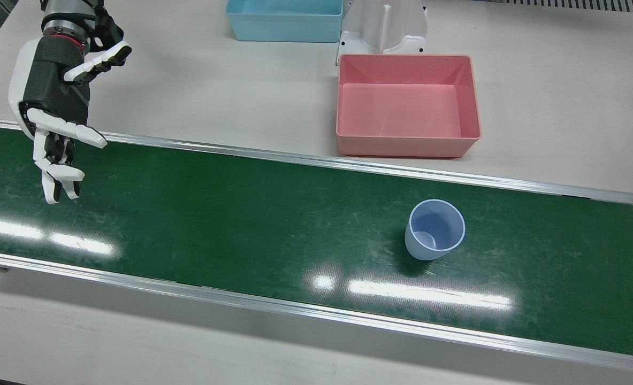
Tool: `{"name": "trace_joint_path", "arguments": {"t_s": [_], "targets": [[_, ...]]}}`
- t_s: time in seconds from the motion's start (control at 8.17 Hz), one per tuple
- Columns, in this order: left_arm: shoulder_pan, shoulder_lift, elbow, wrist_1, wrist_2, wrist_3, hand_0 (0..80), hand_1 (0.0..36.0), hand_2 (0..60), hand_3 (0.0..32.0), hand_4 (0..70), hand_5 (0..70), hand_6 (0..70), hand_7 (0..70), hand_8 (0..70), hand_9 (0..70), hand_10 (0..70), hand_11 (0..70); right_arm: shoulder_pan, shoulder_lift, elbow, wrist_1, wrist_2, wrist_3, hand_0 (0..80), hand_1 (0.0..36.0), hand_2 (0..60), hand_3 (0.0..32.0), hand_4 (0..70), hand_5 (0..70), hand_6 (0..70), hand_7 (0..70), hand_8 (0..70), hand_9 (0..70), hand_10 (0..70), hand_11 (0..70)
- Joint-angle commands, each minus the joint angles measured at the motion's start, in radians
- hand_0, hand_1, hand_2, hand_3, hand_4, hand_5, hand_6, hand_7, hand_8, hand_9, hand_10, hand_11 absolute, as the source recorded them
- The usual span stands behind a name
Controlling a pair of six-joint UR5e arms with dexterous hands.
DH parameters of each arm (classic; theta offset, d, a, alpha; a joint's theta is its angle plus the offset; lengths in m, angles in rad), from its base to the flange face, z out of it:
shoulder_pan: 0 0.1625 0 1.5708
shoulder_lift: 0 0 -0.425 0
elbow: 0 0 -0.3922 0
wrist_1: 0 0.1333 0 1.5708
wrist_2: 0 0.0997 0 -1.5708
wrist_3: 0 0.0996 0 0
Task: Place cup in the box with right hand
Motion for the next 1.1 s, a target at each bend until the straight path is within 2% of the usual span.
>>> {"name": "trace_joint_path", "arguments": {"t_s": [0.0, 0.49, 0.61, 0.86, 0.98], "targets": [[0.000, 0.000, 0.000, 0.000, 0.000, 0.000, 0.0, 0.0, 0.0, 0.0, 0.0, 0.0, 0.0, 0.0, 0.0, 0.0, 0.0, 0.0, -0.002, 0.000, 0.000, 0.000, 0.000, 0.000, 49.7, 4.2, 0.0, 0.0, 36.1, 3.5, 8.2, 39.3, 3.3, 10.6, 9.0, 13.9], [0.000, 0.000, 0.000, 0.000, 0.000, 0.000, 0.0, 0.0, 0.0, 0.0, 0.0, 0.0, 0.0, 0.0, 0.0, 0.0, 0.0, 0.0, 0.027, 0.000, 0.009, 0.000, 0.000, 0.002, 49.7, 4.2, 0.0, 0.0, 36.4, 3.5, 8.2, 39.0, 3.4, 10.7, 8.8, 13.7], [0.000, 0.000, 0.000, 0.000, 0.000, 0.000, 0.0, 0.0, 0.0, 0.0, 0.0, 0.0, 0.0, 0.0, 0.0, 0.0, 0.0, 0.0, 0.104, 0.000, 0.014, 0.000, -0.003, 0.000, 49.8, 4.3, 0.0, 0.0, 36.3, 3.6, 8.0, 38.5, 3.2, 10.3, 8.8, 13.6], [0.000, 0.000, 0.000, 0.000, 0.000, 0.000, 0.0, 0.0, 0.0, 0.0, 0.0, 0.0, 0.0, 0.0, 0.0, 0.0, 0.0, 0.0, 0.253, -0.002, 0.084, -0.002, -0.058, -0.020, 49.8, 4.5, 0.0, 0.0, 34.7, 3.6, 7.7, 36.6, 2.9, 9.5, 8.5, 13.3], [0.000, 0.001, 0.000, 0.000, 0.000, 0.000, 0.0, 0.0, 0.0, 0.0, 0.0, 0.0, 0.0, 0.0, 0.0, 0.0, 0.0, 0.0, 0.261, -0.023, 0.087, -0.002, -0.058, -0.028, 49.9, 5.3, 0.0, 0.0, 36.5, 3.7, 8.2, 39.6, 3.1, 10.2, 8.8, 13.6]]}}
